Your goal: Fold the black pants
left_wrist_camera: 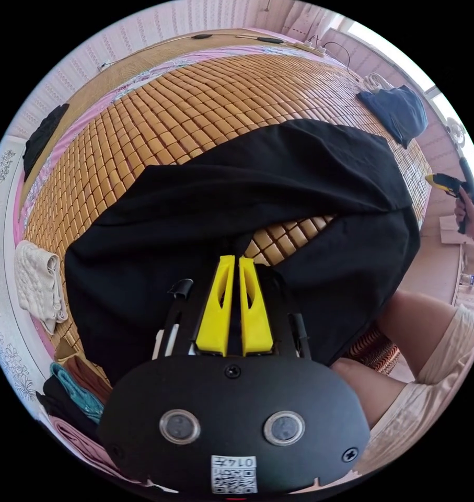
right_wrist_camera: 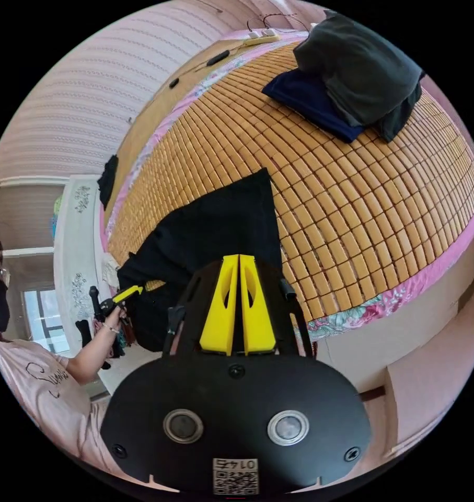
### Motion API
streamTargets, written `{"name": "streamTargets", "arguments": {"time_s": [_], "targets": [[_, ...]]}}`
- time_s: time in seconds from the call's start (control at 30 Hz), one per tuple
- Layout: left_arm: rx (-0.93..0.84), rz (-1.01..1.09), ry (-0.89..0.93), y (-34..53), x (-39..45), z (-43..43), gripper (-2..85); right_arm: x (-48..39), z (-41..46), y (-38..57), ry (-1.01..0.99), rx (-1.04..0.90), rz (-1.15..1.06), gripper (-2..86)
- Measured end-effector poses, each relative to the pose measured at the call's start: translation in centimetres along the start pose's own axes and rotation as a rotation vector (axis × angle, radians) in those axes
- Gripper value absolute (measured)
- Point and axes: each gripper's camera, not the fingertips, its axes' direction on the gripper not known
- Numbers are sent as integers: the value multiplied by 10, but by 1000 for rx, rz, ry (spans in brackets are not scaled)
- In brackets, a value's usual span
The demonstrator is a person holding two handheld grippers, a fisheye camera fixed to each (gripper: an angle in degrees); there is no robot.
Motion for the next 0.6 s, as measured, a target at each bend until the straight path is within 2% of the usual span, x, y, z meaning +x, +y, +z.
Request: {"name": "streamTargets", "arguments": {"time_s": [0.1,0.33,0.53,0.6], "targets": [[-25,-17,1,-4,-9,16,-6,22,40,-2,39,-109,77,100],[-22,-34,28,-7,-33,34,-9,43,57,4,-136,-3,172,28],[13,45,-8,-2,-43,23,-9,18,-19,10,-272,125,73,13],[35,76,-1,2,-46,18,-9,-8,-60,-1,-259,181,-47,12]]}}
